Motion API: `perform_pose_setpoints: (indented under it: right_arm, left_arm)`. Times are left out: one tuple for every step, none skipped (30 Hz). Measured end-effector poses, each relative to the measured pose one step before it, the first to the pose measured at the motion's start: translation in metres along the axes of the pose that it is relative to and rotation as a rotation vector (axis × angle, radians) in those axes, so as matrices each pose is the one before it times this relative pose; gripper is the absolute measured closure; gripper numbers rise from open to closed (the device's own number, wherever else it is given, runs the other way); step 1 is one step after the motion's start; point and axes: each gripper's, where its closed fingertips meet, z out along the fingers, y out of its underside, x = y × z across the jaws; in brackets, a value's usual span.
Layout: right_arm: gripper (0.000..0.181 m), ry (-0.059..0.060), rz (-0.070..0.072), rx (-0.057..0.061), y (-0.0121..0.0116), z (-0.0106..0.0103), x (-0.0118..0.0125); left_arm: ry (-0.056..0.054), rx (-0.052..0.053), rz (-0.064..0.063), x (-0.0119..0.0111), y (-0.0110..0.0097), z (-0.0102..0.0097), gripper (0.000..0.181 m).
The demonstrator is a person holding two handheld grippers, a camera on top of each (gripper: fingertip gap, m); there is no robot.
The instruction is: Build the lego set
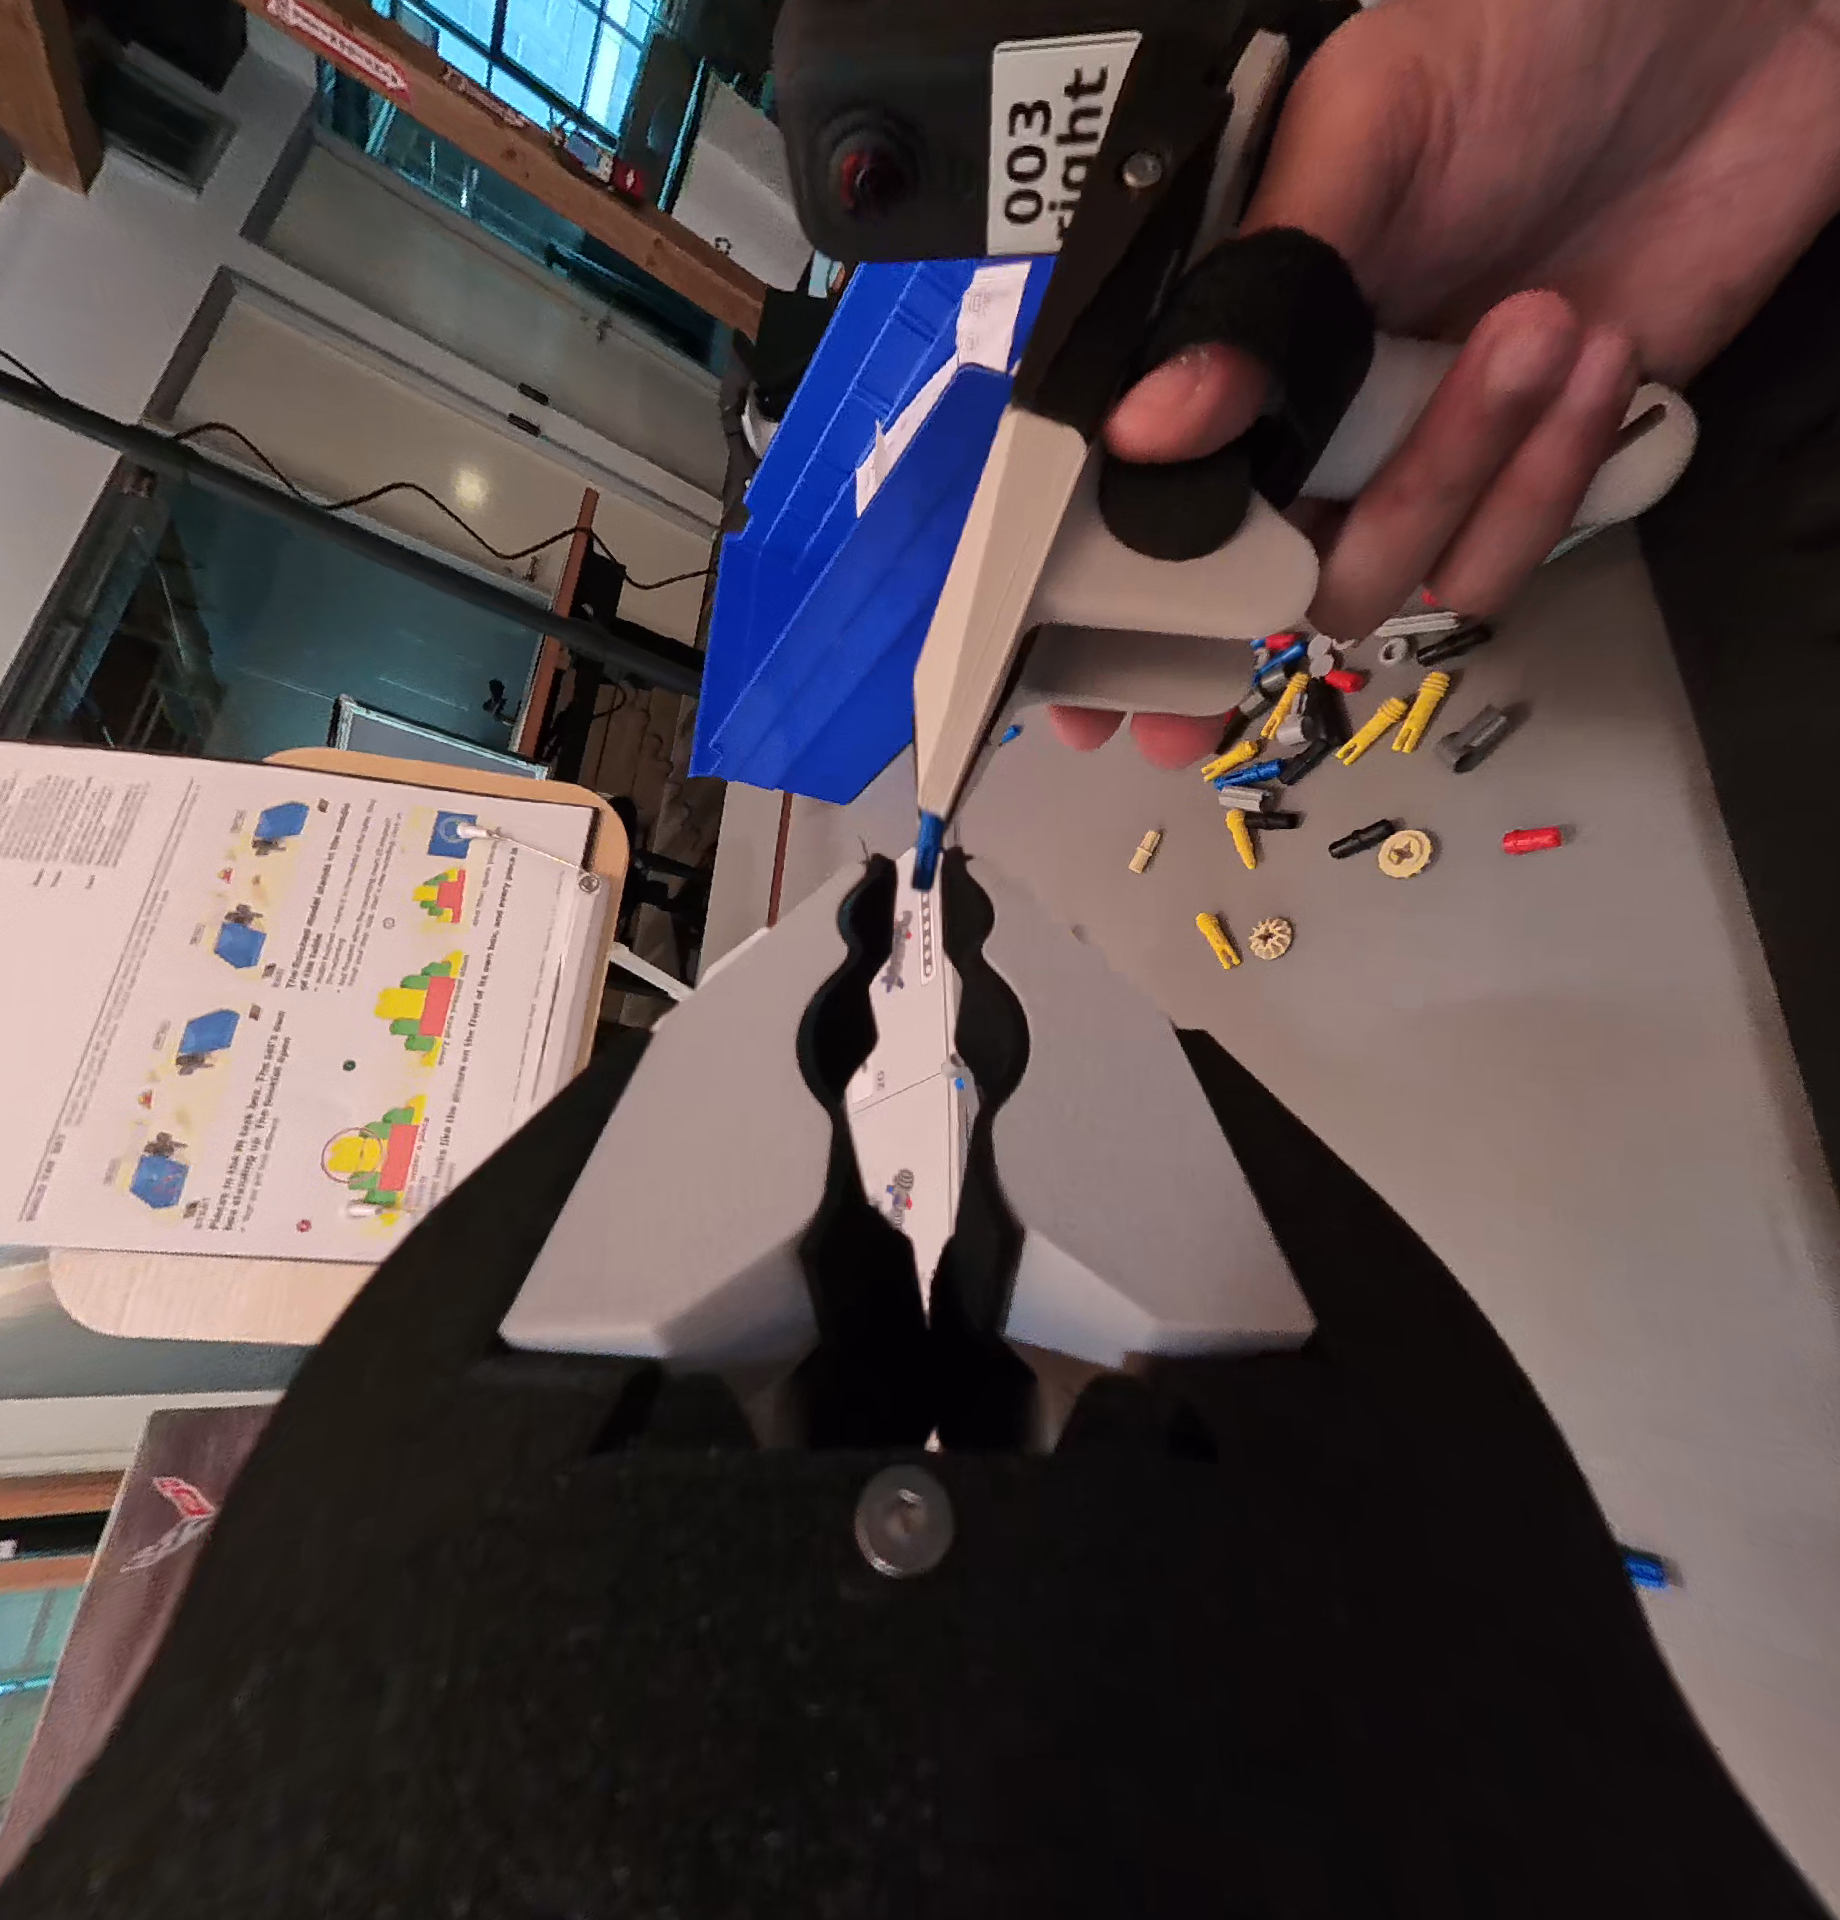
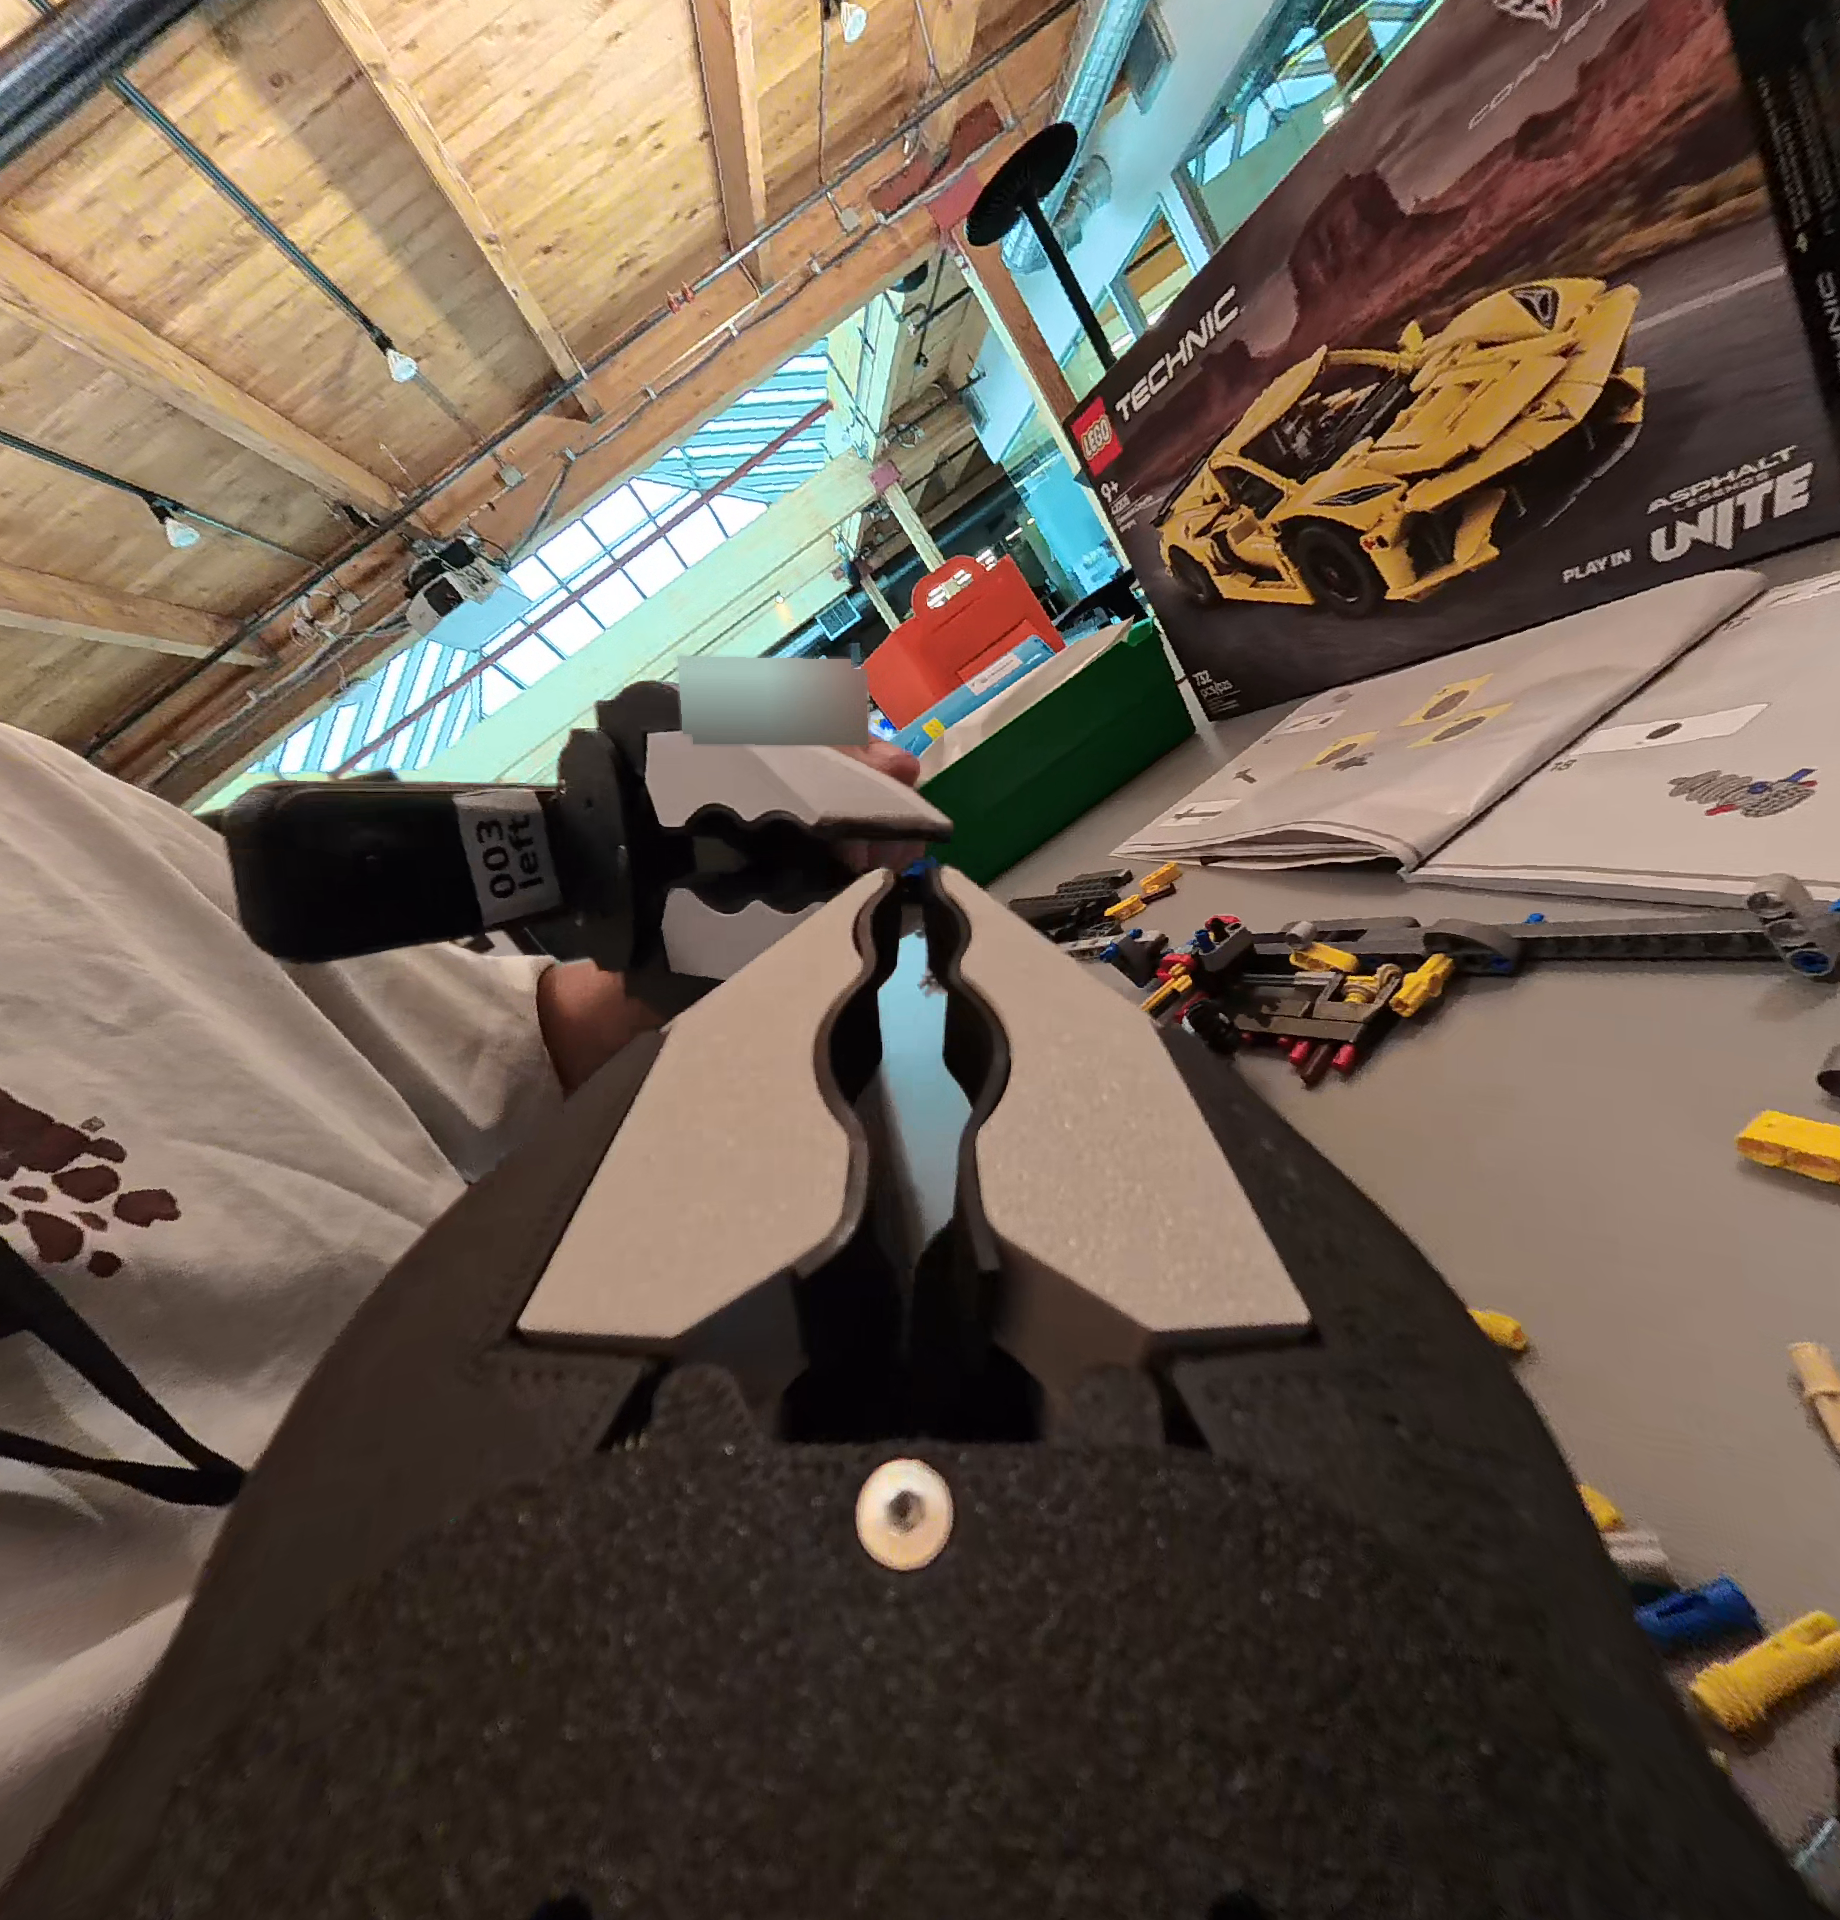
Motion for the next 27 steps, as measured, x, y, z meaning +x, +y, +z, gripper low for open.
perform_pose_setpoints:
  right_arm:
    - [0.179,-0.0100,0.0082,0.0061,-0.00112,-0.00055,-0.00108]
    - [0.179,-0.0132,0.0094,0.0087,-0.00142,-0.00041,-0.00158]
    - [0.179,-0.0163,0.0121,0.0047,-0.00078,-0.00012,-0.00195]
    - [0.179,-0.0090,0.0086,-0.0019,0.00025,0.00026,-0.00101]
    - [0.179,0.0038,0.0002,-0.0076,0.00149,0.00059,0.00079]
    - [0.179,0.0103,-0.0019,-0.0105,0.00188,0.00076,0.00182]
    - [0.179,0.0088,-0.0045,-0.0068,0.00137,0.00056,0.00123]
    - [0.179,0.0095,-0.0043,-0.0049,0.00084,0.00024,0.00114]
    - [0.179,0.0098,-0.0077,-0.0069,0.00104,0.00040,0.00112]
    - [0.179,0.0109,-0.0088,-0.0061,0.00085,0.00066,0.00098]
    - [0.178,0.0151,-0.0112,-0.0086,0.00128,0.00057,0.00159]
    - [0.178,0.0168,-0.0099,-0.0114,0.00180,0.00071,0.00214]
    - [0.178,0.0116,-0.0068,-0.0128,0.00192,0.00058,0.00141]
    - [0.178,0.0112,-0.0069,-0.0127,0.00181,0.00061,0.00145]
    - [0.178,0.0069,-0.0068,-0.0094,0.00130,0.00071,0.00086]
    - [0.177,0.0049,-0.0048,-0.0091,0.00126,0.00096,0.00045]
    - [0.177,0.0068,-0.0039,-0.0079,0.00134,0.00092,0.00076]
    - [0.177,0.0073,-0.0054,-0.0058,0.00095,0.00075,0.00064]
    - [0.177,0.0080,-0.0047,-0.0059,0.00094,0.00059,0.00069]
    - [0.176,0.0079,-0.0034,-0.0037,0.00048,0.00040,0.00094]
    - [0.176,0.0056,-0.0027,-0.0018,0.00030,0.00022,0.00055]
    - [0.177,0.0043,-0.0024,-0.0001,0.00012,-0.00003,0.00042]
    - [0.177,0.0011,-0.0030,-0.0002,0.00001,0.00003,-0.00018]
    - [0.177,0.0020,-0.0034,-0.0012,0.00008,-0.00001,0.00010]
    - [0.177,0.0035,-0.0045,-0.0037,0.00053,0.00013,0.00025]
    - [0.177,0.0036,-0.0053,-0.0048,0.00069,0.00038,0.00015]
    - [0.176,0.0025,-0.0043,-0.0027,0.00048,0.00030,-0.00006]
  left_arm:
    - [0.0040,0.0014,-0.0169,0.00019,0.00105,-0.00062,0.176]
    - [0.0017,0.0025,-0.0137,0.00023,0.00076,-0.00034,0.176]
    - [0.0003,0.0032,-0.0028,0.00068,0.00031,-0.00024,0.176]
    - [-0.0003,0.0026,0.0062,0.00097,-0.00031,-0.00016,0.175]
    - [-0.0022,0.0004,0.0107,0.00082,-0.00039,0.00014,0.175]
    - [-0.0027,0.0040,0.0099,0.00072,-0.00106,-0.00017,0.178]
    - [0.0064,-0.0022,0.0054,0.00148,0.00017,0.00007,0.179]
    - [0.0066,-0.0063,0.0029,0.00113,0.00121,0.00023,0.179]
    - [0.0036,-0.0051,0.0039,0.00073,0.00140,0.00015,0.179]
    - [0.0019,-0.0055,0.0061,0.00088,0.00151,0.00022,0.179]
    - [0.0023,-0.0095,0.0087,0.00111,0.00210,0.00050,0.179]
    - [0.0027,-0.0104,0.0120,0.00132,0.00230,0.00059,0.179]
    - [0.0043,-0.0062,0.0140,0.00171,0.00174,0.00037,0.179]
    - [0.0031,-0.0045,0.0139,0.00137,0.00135,0.00022,0.179]
    - [0.0041,-0.0038,0.0120,0.00140,0.00096,0.00006,0.179]
    - [0.0068,-0.0052,0.0101,0.00174,0.00068,0.00032,0.179]
    - [0.0020,-0.0067,0.0136,0.00109,0.00035,0.00042,0.179]
    - [-0.0013,-0.0091,0.0176,0.00075,0.00051,0.00052,0.179]
    - [0.0002,-0.0109,0.0141,0.00067,0.00076,0.00049,0.179]
    - [0.0010,-0.0103,0.0075,0.00042,0.00067,0.00053,0.179]
    - [0.0000,-0.0045,0.0044,0.00023,0.00033,0.00031,0.179]
    - [0.0006,0.0004,0.0004,0.00004,-0.00017,-0.00010,0.179]
    - [0.0024,0.0005,-0.0043,0.00011,-0.00002,0.00015,0.179]
    - [0.0022,0.0001,-0.0028,0.00014,-0.00003,0.00008,0.179]
    - [0.0005,-0.0015,0.0010,0.00026,0.00021,0.00011,0.179]
    - [0.0004,-0.0032,0.0027,0.00022,0.00050,0.00025,0.179]
    - [-0.0041,-0.0031,0.0034,-0.00035,0.00040,0.00007,0.179]
